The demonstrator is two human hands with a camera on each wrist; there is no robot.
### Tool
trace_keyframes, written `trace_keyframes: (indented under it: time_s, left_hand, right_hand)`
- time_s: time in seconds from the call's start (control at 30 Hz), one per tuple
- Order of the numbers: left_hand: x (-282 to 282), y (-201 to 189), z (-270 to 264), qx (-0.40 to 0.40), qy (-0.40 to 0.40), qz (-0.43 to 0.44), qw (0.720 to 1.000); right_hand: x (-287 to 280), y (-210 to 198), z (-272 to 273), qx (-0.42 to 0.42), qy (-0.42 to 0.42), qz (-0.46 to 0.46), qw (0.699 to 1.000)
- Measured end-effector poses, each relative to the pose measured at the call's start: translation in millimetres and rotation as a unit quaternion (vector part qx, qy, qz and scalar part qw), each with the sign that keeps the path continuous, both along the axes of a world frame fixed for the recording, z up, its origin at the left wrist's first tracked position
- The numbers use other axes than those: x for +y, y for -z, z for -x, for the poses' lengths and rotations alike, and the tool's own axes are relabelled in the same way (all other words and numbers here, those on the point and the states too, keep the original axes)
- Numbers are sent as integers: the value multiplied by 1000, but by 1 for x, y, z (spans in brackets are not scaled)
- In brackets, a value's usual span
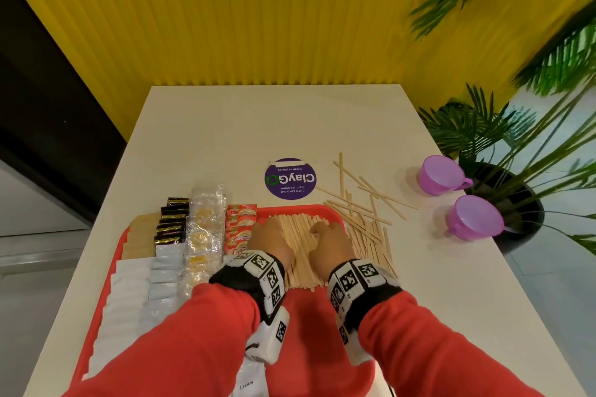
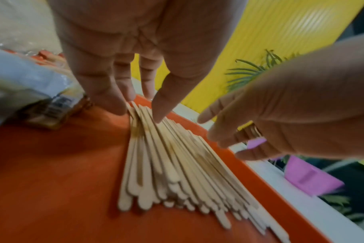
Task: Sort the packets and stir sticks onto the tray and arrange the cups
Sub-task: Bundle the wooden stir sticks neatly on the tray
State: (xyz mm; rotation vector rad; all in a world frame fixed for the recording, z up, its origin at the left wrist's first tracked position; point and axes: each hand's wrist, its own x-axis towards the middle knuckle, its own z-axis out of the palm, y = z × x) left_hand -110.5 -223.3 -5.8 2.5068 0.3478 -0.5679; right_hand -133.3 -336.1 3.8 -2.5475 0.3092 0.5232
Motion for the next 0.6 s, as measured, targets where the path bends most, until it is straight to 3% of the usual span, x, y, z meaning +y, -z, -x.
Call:
trace_keyframes:
  time_s: [0.13, 0.33, 0.6]
  left_hand:
    - [-7, 0, 5, 21, 91, -76, 993]
    - [-12, -5, 8, 11, 88, -100, 991]
    - [-13, -9, 13, 34, 68, -79, 994]
  right_hand:
    - [3, 6, 7, 27, -119, 22, 992]
    - [-4, 6, 9, 31, -96, 26, 995]
    - [-3, 6, 17, 2, -137, 31, 990]
